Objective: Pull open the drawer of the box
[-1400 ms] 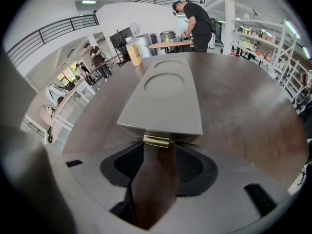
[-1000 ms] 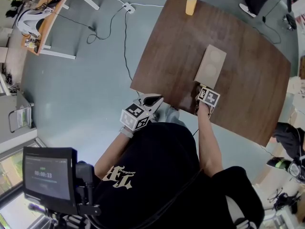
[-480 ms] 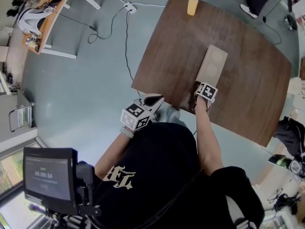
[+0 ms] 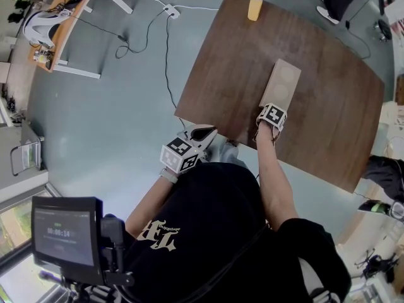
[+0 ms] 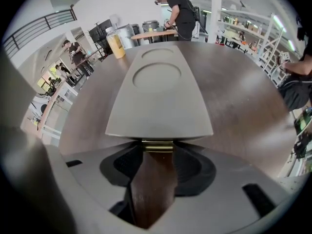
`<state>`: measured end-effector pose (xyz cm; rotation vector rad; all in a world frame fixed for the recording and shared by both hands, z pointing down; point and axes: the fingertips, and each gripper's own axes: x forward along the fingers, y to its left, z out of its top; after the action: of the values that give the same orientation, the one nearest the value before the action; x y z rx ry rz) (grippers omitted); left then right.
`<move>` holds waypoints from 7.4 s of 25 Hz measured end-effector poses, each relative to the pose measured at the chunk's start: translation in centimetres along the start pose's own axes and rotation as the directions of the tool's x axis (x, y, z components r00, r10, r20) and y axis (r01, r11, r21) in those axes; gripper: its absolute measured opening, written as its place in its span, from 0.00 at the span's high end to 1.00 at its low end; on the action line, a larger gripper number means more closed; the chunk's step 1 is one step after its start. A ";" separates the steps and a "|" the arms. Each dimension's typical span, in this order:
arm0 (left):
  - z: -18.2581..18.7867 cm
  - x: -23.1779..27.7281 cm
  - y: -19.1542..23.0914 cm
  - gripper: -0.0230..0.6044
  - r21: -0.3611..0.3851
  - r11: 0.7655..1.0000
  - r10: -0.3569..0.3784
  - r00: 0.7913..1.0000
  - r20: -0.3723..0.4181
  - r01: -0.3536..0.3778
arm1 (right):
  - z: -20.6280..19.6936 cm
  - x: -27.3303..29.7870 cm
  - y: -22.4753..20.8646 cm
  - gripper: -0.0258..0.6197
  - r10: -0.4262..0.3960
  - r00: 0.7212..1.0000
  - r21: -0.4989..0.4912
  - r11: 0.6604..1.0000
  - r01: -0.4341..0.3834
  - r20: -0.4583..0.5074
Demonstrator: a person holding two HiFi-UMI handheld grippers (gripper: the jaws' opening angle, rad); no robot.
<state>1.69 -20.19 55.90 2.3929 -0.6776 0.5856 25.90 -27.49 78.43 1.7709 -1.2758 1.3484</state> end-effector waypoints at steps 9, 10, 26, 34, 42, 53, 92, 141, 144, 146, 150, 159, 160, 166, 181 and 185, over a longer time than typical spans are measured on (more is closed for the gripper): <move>-0.5 -0.5 0.3 0.96 -0.002 1.000 0.000 1.000 0.015 0.000 | -1.0 0.1 0.2 0.69 0.008 1.000 -0.011 1.000 -0.008 -0.012; -0.5 -0.5 0.3 0.96 -0.001 1.000 -0.002 1.000 0.016 0.002 | -1.5 -0.1 0.2 0.69 0.006 1.000 -0.010 1.000 -0.007 -0.019; -1.7 -0.5 -0.7 0.96 0.037 0.997 -0.071 0.997 -0.010 0.071 | -7.2 -1.0 0.6 0.69 0.025 0.999 -0.012 1.000 -0.025 -0.042; -2.7 -0.5 -1.3 0.96 0.055 0.992 -0.112 0.993 -0.025 0.113 | -10.1 -1.6 0.7 0.69 0.028 0.997 -0.012 1.000 -0.029 -0.069; -5.1 -3.1 -4.1 0.96 0.079 0.982 -0.167 0.985 -0.030 0.169 | -14.3 -4.1 0.4 0.69 0.017 0.998 -0.006 1.000 -0.017 -0.060; -6.6 -5.6 -4.1 0.96 0.077 0.979 -0.185 0.982 -0.028 0.187 | -19.0 -5.1 0.8 0.69 0.018 0.996 0.020 1.000 -0.017 -0.087; -11.8 -9.5 -5.9 0.96 0.050 0.944 -0.326 0.945 -0.005 0.326 | -25.9 -17.3 0.9 0.98 0.070 0.973 0.049 0.995 -0.083 0.222; -15.3 -1.8 -28.4 0.96 0.189 0.921 -0.343 0.939 -0.022 0.341 | -27.6 -36.6 -10.4 0.98 0.470 0.638 -0.358 0.882 -0.306 0.611; -15.5 -1.6 -29.6 0.96 0.209 0.911 -0.355 0.934 -0.042 0.356 | -27.8 -36.6 -11.6 0.98 0.460 0.643 -0.352 0.887 -0.299 0.612; -15.4 -1.5 -30.1 0.96 0.222 0.906 -0.360 0.932 -0.046 0.361 | -27.7 -36.7 -12.2 0.98 0.452 0.644 -0.349 0.891 -0.291 0.616; -15.0 -1.4 -30.7 0.96 0.239 0.898 -0.368 0.928 -0.047 0.369 | -27.3 -37.3 -12.6 0.98 0.444 0.634 -0.345 0.895 -0.282 0.633; -13.7 -1.7 -31.8 0.96 0.264 0.890 -0.378 0.925 -0.032 0.373 | -26.6 -39.5 -12.7 0.98 0.439 0.599 -0.327 0.899 -0.293 0.669; -13.1 -2.0 -31.9 0.96 0.274 0.888 -0.379 0.925 -0.020 0.370 | -26.2 -40.5 -12.8 0.98 0.435 0.581 -0.326 0.900 -0.288 0.688; -7.0 -4.8 -33.1 0.96 0.349 0.866 -0.414 0.904 0.101 0.358 | -22.9 -47.2 -12.1 0.98 0.454 0.461 -0.408 0.891 -0.202 0.763; 0.9 -8.9 -34.8 0.96 0.331 0.884 -0.432 0.846 0.314 0.329 | -21.7 -51.8 -9.1 0.98 0.540 0.418 -0.546 0.830 -0.118 0.731; 1.0 -8.7 -34.3 0.96 0.331 0.880 -0.441 0.846 0.300 0.341 | -21.6 -51.7 -8.9 0.98 0.529 0.420 -0.533 0.838 -0.120 0.738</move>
<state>15.16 6.23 36.53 2.8244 -0.2350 0.0458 23.57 12.27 38.05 1.9768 -2.3641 0.1215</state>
